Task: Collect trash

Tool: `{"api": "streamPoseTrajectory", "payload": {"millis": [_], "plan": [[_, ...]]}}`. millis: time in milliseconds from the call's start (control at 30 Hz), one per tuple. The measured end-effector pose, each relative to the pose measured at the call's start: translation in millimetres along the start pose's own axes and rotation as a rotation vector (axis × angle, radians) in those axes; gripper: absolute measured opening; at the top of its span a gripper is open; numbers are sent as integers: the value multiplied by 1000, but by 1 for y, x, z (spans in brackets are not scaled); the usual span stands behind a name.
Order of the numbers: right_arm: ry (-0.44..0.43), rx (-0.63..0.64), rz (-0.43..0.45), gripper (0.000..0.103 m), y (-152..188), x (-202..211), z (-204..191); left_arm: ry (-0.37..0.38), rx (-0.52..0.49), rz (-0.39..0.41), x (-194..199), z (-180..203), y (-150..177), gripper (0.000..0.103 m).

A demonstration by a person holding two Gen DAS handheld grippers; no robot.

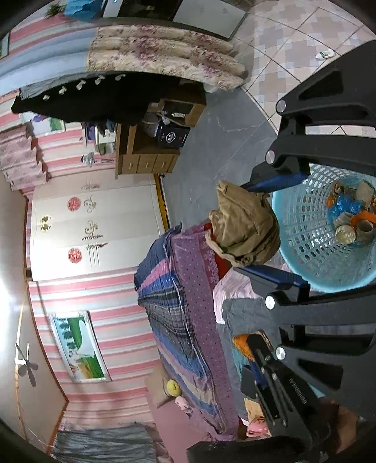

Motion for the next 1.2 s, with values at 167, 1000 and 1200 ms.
{"api": "streamPoseTrajectory", "payload": {"millis": [167,1000,1200], "plan": [[4,-14,-20,46,3,-6,11,9,-20,-46,-19,13,10,24],[18,11,-33,79,7,-12,3,-138,-27,-42,10,-34,14,76],[20,25,-33,96,15,-25,-21,-367,-122,54,92,-107,27,97]]}}
Point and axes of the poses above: each gripper's, at about its wrist camera, not at the fingertips, and x roughly against the way its jaws point, z to its right, y to its underside, the point moved 3 cm from there along -x, roughly the way its jaws point, and after that the axes turned 8 degrees about z, right-handed, at the moved point
